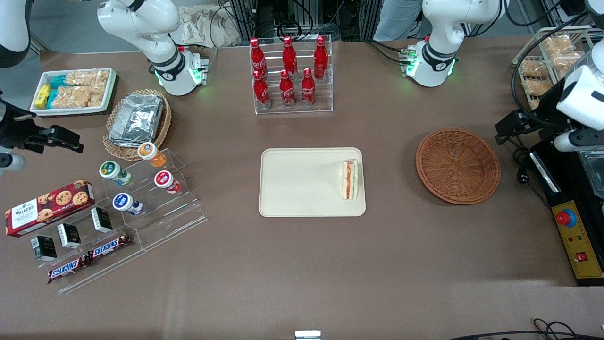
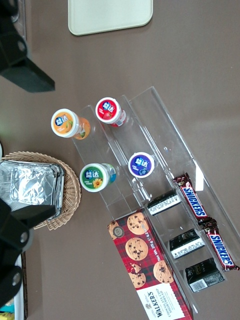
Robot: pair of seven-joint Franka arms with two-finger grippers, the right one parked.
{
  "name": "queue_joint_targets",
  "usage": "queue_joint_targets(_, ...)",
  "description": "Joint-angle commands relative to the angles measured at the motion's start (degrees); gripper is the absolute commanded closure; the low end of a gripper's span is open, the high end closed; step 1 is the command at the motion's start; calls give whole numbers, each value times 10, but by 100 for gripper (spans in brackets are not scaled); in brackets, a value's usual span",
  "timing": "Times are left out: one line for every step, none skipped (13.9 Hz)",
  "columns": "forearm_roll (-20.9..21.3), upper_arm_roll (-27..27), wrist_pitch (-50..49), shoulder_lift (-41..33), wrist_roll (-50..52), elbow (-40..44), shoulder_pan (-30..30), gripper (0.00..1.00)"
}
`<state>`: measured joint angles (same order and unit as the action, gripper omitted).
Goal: Place sandwich from basket to tray
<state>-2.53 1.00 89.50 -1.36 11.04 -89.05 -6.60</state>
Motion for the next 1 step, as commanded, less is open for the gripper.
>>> queue_joint_targets(-7, -6, 17, -21, -7, -31, 4, 0)
